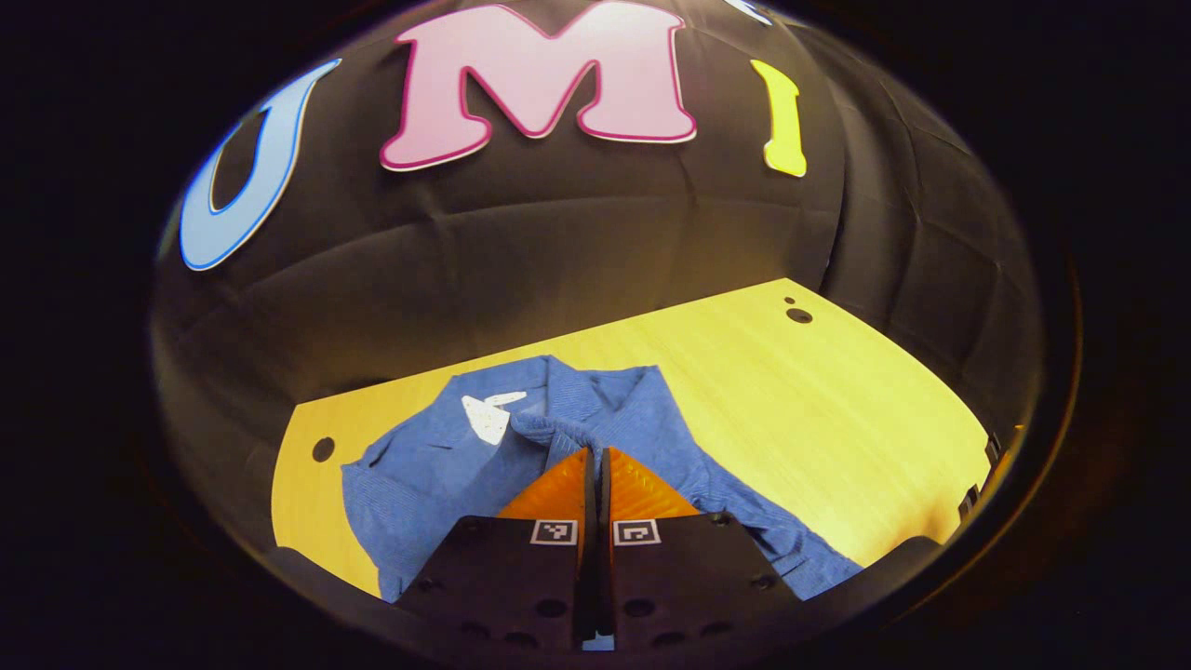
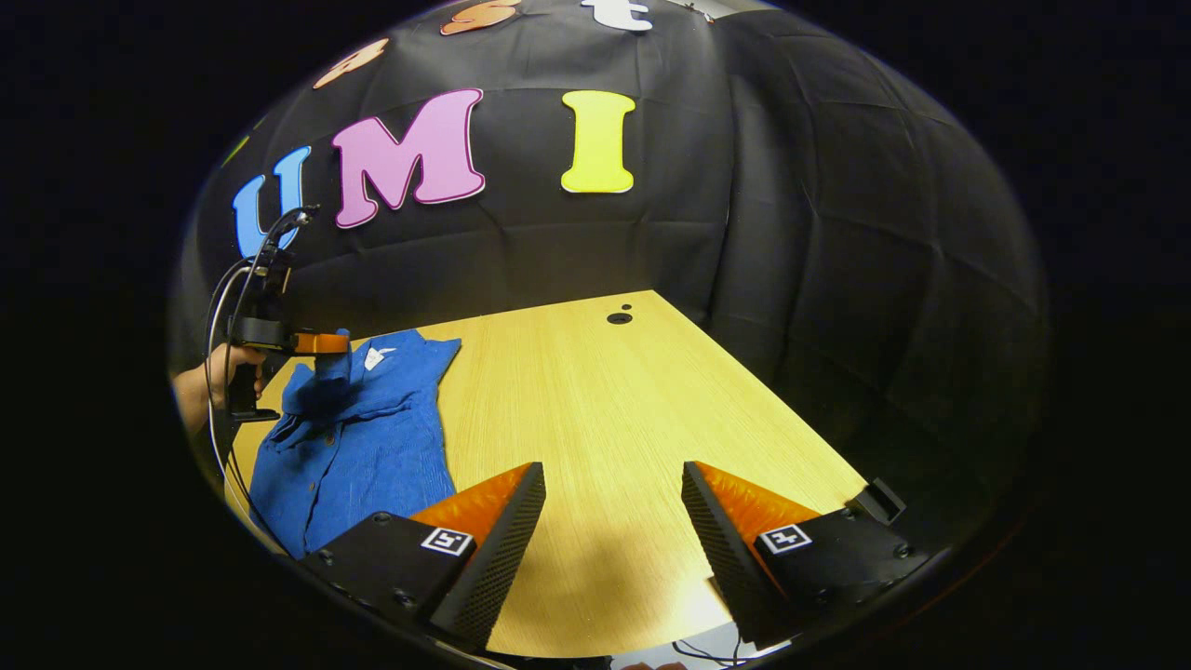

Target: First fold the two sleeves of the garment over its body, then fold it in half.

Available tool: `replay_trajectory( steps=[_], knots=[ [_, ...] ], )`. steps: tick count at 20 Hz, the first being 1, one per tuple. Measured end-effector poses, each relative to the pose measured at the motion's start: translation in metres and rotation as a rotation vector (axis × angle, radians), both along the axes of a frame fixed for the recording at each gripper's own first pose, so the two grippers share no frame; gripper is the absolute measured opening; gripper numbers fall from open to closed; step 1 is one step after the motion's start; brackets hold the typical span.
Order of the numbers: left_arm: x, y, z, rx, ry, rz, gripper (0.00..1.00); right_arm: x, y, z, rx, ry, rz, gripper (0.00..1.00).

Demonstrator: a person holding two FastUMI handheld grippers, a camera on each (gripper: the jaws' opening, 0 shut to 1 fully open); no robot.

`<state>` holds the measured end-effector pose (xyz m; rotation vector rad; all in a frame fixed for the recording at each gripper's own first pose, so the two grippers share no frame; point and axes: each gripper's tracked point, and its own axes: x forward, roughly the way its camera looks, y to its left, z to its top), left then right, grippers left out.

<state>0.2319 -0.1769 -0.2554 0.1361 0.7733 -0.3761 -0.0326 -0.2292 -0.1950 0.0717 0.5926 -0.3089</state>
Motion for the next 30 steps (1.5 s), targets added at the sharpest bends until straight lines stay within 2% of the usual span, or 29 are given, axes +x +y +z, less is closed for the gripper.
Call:
replay_trajectory(
  steps=[3, 4, 7, 8, 13, 17, 24, 30],
  knots=[
    [0.002, -0.020, 0.000, 0.013, -0.009, -0.025, 0.00, 0.003, -0.001, -0.002, 0.015, -0.001, 0.008, 0.95],
    [0.004, -0.033, 0.003, -0.028, -0.020, -0.056, 0.02, 0.005, 0.000, -0.003, 0.019, -0.002, 0.017, 0.95],
    [0.001, -0.030, 0.039, -0.072, -0.119, -0.049, 0.79, 0.016, 0.010, -0.006, 0.035, -0.006, 0.059, 0.95],
    [-0.001, -0.022, 0.045, -0.070, -0.135, -0.038, 0.84, 0.020, 0.015, -0.006, 0.045, -0.010, 0.077, 0.95],
    [-0.047, 0.039, 0.071, -0.081, -0.186, 0.013, 0.84, 0.040, 0.059, -0.009, 0.085, -0.022, 0.196, 0.97],
    [-0.106, 0.110, 0.064, -0.045, -0.189, 0.079, 0.84, 0.047, 0.098, -0.019, 0.108, 0.010, 0.291, 0.97],
    [-0.221, 0.220, 0.014, 0.032, -0.059, 0.227, 0.84, 0.034, 0.143, -0.049, 0.091, 0.111, 0.401, 0.97],
    [-0.304, 0.262, -0.037, 0.043, 0.109, 0.310, 0.84, -0.003, 0.151, -0.093, 0.046, 0.261, 0.440, 0.98]
  ],
)
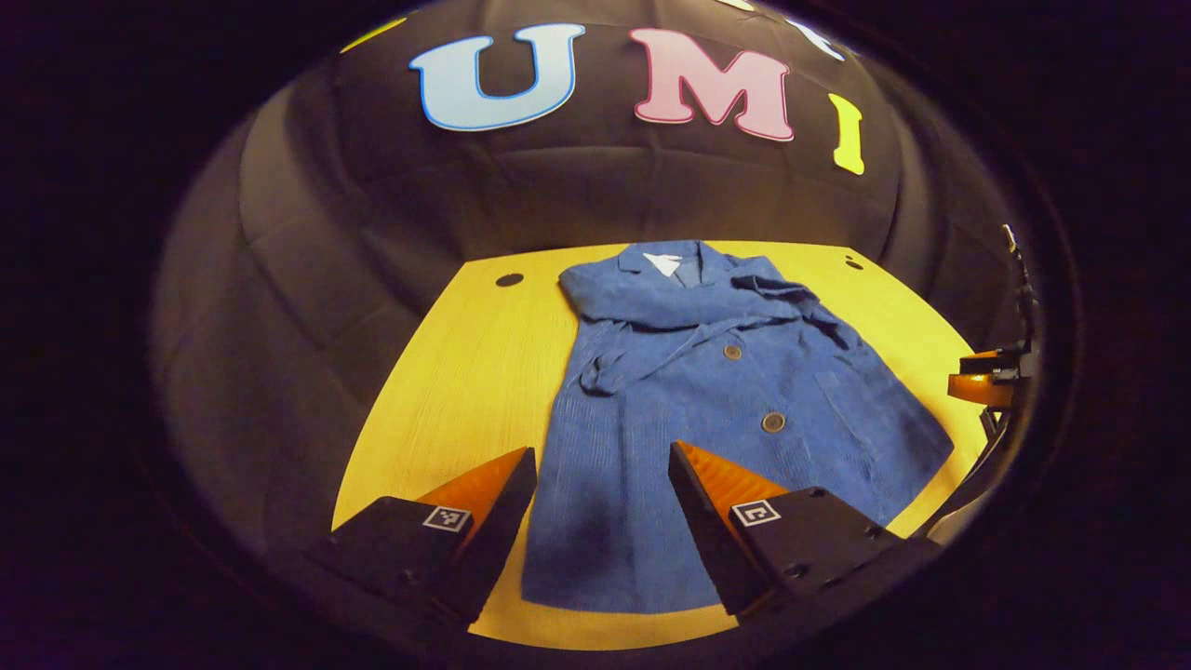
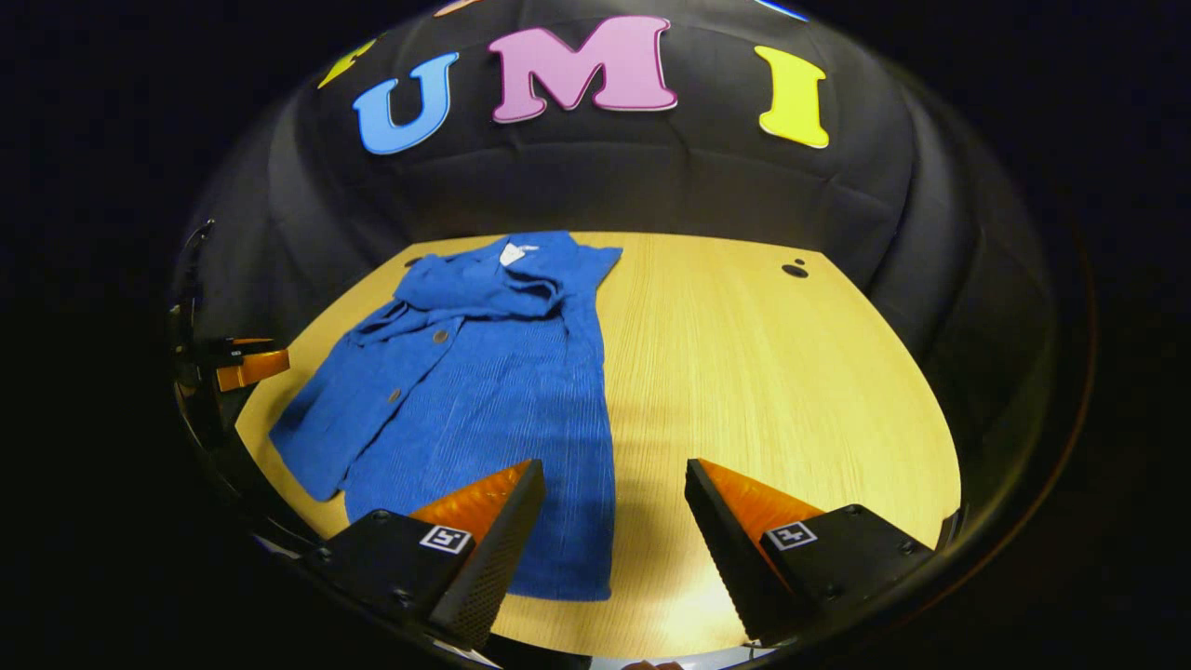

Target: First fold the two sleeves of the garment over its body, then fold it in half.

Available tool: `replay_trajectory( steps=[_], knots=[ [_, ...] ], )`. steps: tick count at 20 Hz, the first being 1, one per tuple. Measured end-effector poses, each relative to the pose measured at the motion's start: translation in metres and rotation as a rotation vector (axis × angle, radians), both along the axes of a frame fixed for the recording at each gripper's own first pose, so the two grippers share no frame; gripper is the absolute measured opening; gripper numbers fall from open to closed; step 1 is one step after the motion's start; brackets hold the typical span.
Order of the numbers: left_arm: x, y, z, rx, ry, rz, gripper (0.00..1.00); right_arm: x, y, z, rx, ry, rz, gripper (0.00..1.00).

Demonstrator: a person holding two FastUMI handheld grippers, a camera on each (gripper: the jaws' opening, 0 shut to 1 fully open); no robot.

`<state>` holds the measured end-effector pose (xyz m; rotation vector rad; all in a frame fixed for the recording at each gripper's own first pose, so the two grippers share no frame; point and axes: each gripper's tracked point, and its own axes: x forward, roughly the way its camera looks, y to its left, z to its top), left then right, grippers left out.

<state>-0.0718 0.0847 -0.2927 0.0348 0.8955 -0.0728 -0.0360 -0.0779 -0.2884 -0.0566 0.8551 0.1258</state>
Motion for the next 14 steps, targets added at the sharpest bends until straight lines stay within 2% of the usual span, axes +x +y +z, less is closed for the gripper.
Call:
replay_trajectory(
  steps=[5, 10, 11, 12, 13, 14],
  knots=[
    [-0.045, 0.010, -0.033, -0.005, 0.110, 0.004, 0.84, -0.026, 0.008, -0.026, -0.032, 0.084, 0.009, 0.98],
    [-0.070, -0.001, -0.064, -0.040, 0.233, -0.014, 0.85, -0.045, 0.009, -0.049, -0.066, 0.189, 0.016, 0.98],
    [-0.063, -0.001, -0.059, -0.041, 0.195, -0.030, 0.89, -0.050, 0.009, -0.055, -0.074, 0.215, 0.013, 0.99],
    [-0.069, -0.001, -0.062, -0.039, 0.217, -0.029, 0.82, -0.057, 0.008, -0.056, -0.067, 0.253, 0.011, 0.98],
    [-0.068, -0.001, -0.063, -0.040, 0.212, -0.022, 0.81, -0.052, 0.012, -0.057, -0.038, 0.237, -0.020, 1.00],
    [-0.069, -0.001, -0.063, -0.040, 0.224, -0.009, 0.82, -0.052, 0.012, -0.059, -0.032, 0.241, -0.038, 0.96]
  ],
)
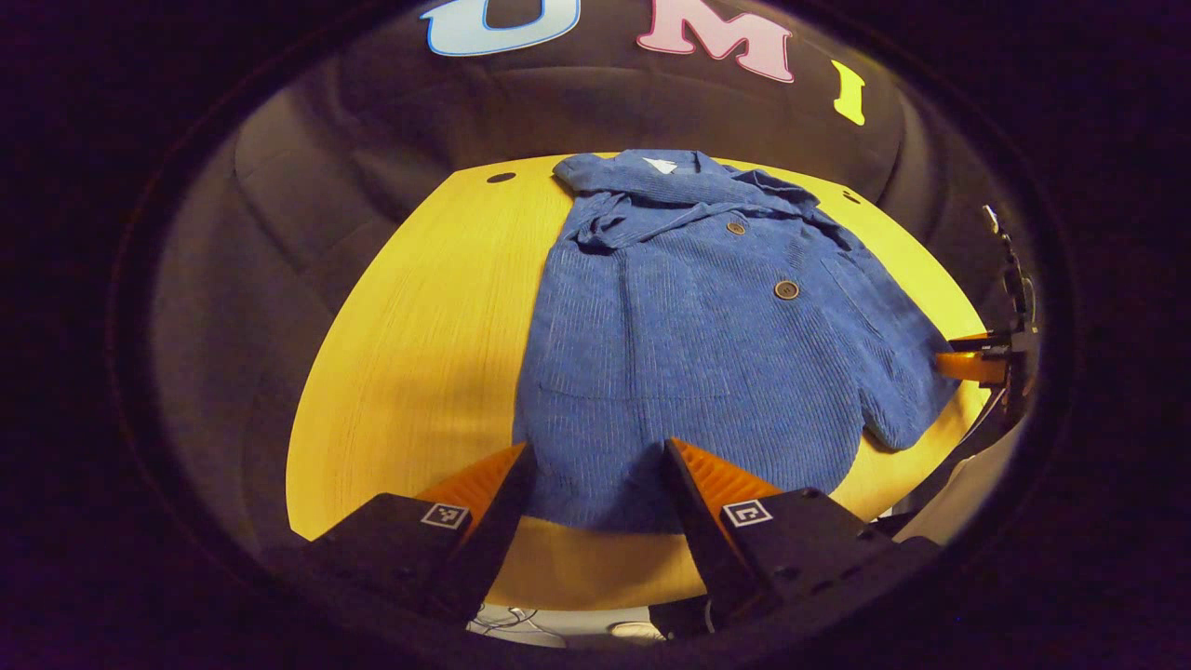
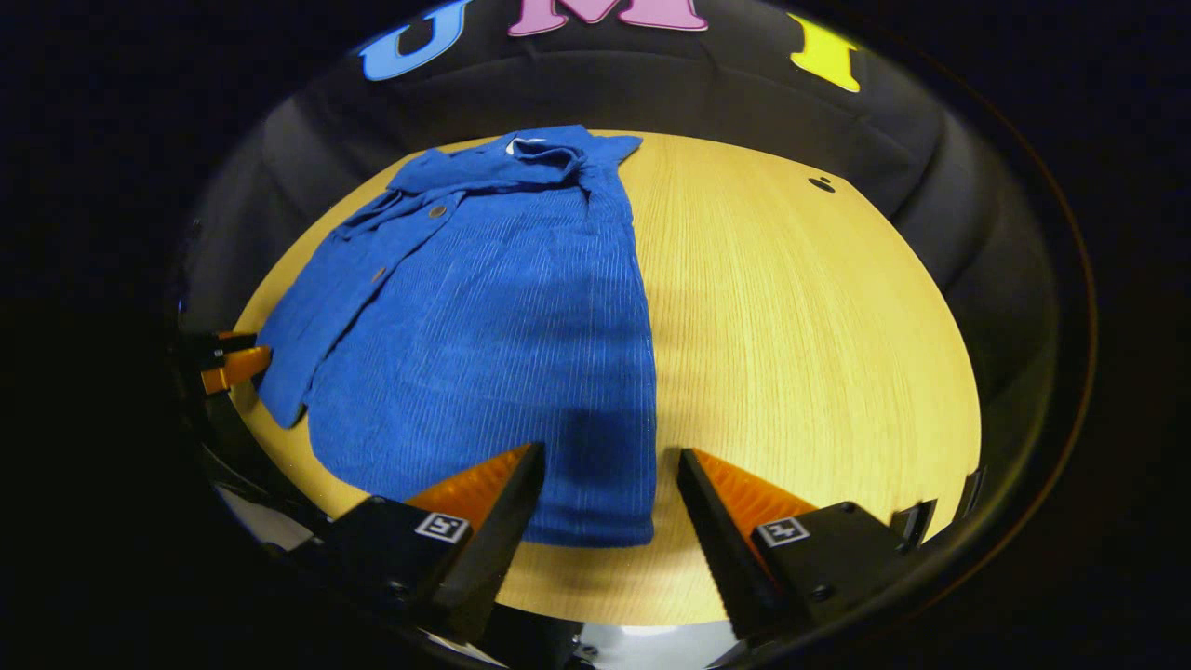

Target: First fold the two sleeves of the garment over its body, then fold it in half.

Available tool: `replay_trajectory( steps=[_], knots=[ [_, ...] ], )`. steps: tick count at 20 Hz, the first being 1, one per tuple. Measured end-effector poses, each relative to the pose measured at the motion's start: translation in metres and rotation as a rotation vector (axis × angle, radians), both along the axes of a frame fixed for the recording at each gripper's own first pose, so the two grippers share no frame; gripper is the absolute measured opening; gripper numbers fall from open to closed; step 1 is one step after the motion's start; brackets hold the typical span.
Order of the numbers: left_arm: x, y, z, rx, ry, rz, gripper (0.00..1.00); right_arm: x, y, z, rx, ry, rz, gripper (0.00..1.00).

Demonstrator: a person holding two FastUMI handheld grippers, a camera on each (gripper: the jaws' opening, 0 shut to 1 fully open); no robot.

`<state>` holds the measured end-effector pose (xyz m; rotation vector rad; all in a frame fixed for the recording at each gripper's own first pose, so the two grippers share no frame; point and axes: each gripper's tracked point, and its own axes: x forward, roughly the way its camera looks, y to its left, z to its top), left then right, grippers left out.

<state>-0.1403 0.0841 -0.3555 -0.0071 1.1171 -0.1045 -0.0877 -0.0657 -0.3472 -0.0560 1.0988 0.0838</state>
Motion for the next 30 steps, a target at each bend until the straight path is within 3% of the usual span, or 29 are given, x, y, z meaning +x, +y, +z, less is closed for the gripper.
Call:
replay_trajectory(
  steps=[2, 3, 4, 5, 6, 9, 16, 30],
  knots=[
    [0.001, -0.006, 0.000, -0.009, 0.013, -0.016, 0.76, -0.004, 0.007, 0.001, 0.016, 0.021, 0.035, 0.80],
    [0.003, -0.013, 0.001, -0.019, 0.010, -0.040, 0.65, -0.004, 0.018, -0.001, 0.041, 0.026, 0.044, 0.56],
    [0.005, -0.019, 0.003, -0.026, -0.002, -0.057, 0.41, -0.001, 0.023, -0.001, 0.043, 0.019, 0.038, 0.33],
    [0.007, -0.020, 0.002, -0.021, -0.015, -0.055, 0.25, -0.003, 0.023, 0.000, 0.040, 0.022, 0.049, 0.10],
    [0.009, -0.022, 0.002, -0.017, -0.022, -0.047, 0.07, -0.003, 0.022, -0.001, 0.041, 0.028, 0.059, 0.06],
    [0.014, -0.030, 0.010, -0.083, -0.012, -0.005, 0.00, 0.006, 0.027, 0.012, 0.069, -0.014, 0.042, 0.06],
    [0.090, -0.033, 0.074, -0.156, -0.182, 0.056, 0.00, 0.084, 0.051, 0.075, 0.152, -0.197, 0.042, 0.06],
    [0.215, -0.018, 0.135, -0.112, -0.390, 0.069, 0.00, 0.215, 0.071, 0.149, 0.190, -0.453, 0.039, 0.05]
  ],
)
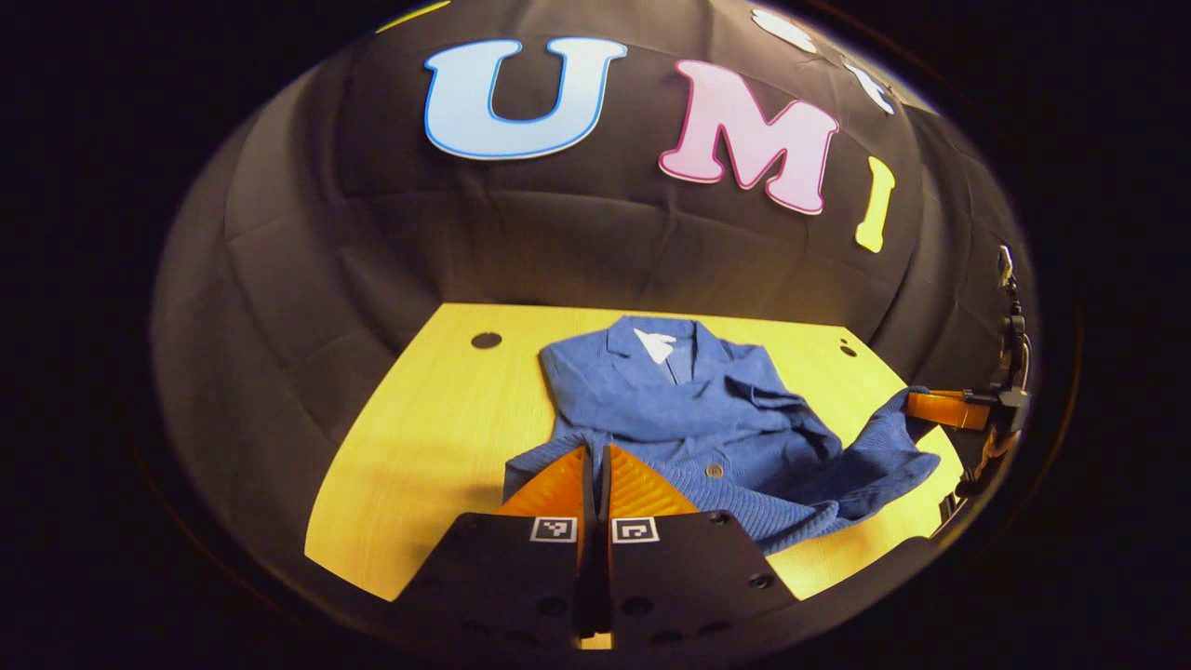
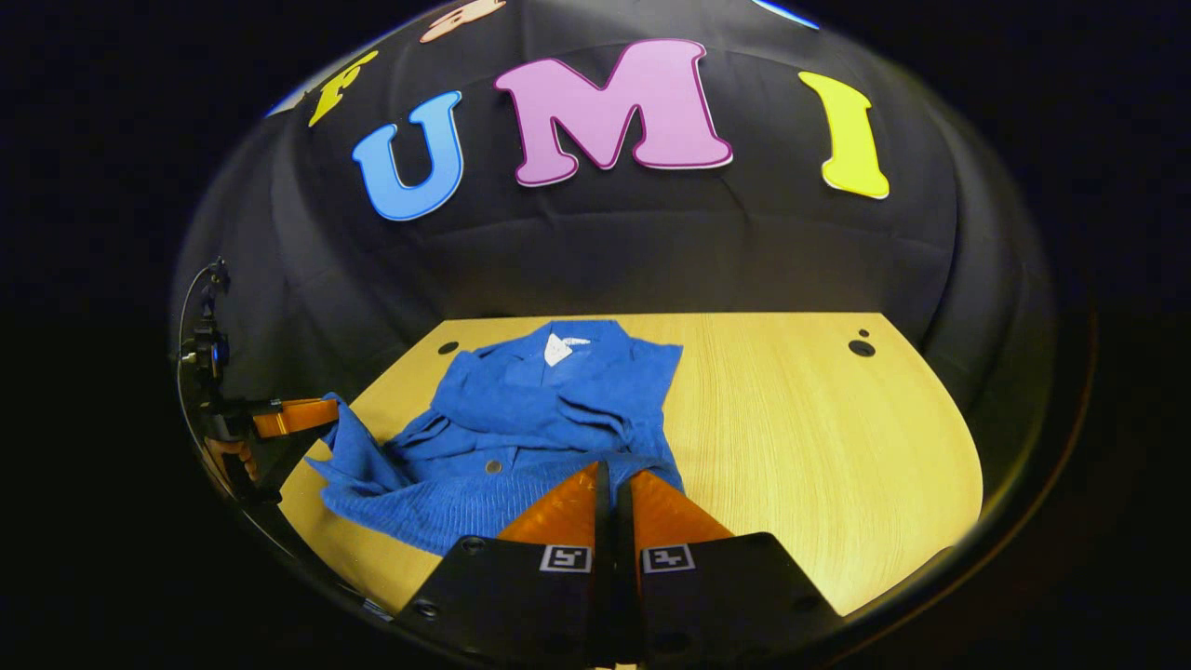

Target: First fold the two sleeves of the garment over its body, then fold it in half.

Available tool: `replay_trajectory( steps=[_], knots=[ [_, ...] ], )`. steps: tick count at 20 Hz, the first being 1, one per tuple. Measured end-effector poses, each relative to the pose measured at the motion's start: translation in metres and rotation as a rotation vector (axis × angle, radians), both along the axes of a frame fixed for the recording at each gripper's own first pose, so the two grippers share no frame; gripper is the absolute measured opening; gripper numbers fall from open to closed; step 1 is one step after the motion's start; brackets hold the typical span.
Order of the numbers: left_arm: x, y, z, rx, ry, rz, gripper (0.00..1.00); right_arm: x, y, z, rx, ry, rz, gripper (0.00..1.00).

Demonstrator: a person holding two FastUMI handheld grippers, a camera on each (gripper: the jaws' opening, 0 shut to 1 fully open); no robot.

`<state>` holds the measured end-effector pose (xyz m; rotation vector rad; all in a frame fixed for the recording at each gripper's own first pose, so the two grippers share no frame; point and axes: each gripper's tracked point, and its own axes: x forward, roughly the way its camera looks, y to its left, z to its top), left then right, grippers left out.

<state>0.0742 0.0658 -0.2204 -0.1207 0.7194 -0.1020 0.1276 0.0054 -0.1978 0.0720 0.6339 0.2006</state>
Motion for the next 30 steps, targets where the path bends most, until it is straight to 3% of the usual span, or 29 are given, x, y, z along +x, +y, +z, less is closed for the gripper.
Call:
replay_trajectory(
  steps=[8, 19, 22, 24, 25, 27, 28, 30],
  knots=[
    [0.097, 0.010, 0.023, 0.045, -0.110, -0.002, 0.00, 0.090, 0.008, 0.023, -0.005, -0.110, -0.008, 0.05],
    [0.219, 0.013, 0.005, 0.024, -0.240, 0.020, 0.00, 0.196, 0.005, -0.004, -0.046, -0.132, -0.029, 0.05],
    [0.237, 0.021, -0.004, 0.025, -0.238, 0.049, 0.00, 0.214, -0.004, -0.012, -0.054, -0.118, -0.061, 0.05],
    [0.249, 0.034, 0.001, 0.087, -0.293, 0.097, 0.00, 0.222, -0.012, -0.009, -0.060, -0.134, -0.111, 0.05],
    [0.255, 0.044, 0.014, 0.128, -0.341, 0.125, 0.08, 0.221, -0.013, -0.005, -0.054, -0.137, -0.127, 0.33],
    [0.257, 0.042, 0.049, 0.124, -0.436, 0.135, 0.79, 0.218, -0.021, 0.005, -0.088, -0.163, -0.162, 0.87],
    [0.253, 0.038, 0.067, 0.101, -0.472, 0.135, 0.80, 0.216, -0.023, 0.016, -0.102, -0.194, -0.178, 0.95],
    [0.236, 0.038, 0.085, 0.087, -0.496, 0.144, 0.80, 0.203, -0.019, 0.042, -0.098, -0.255, -0.177, 0.98]
  ],
)
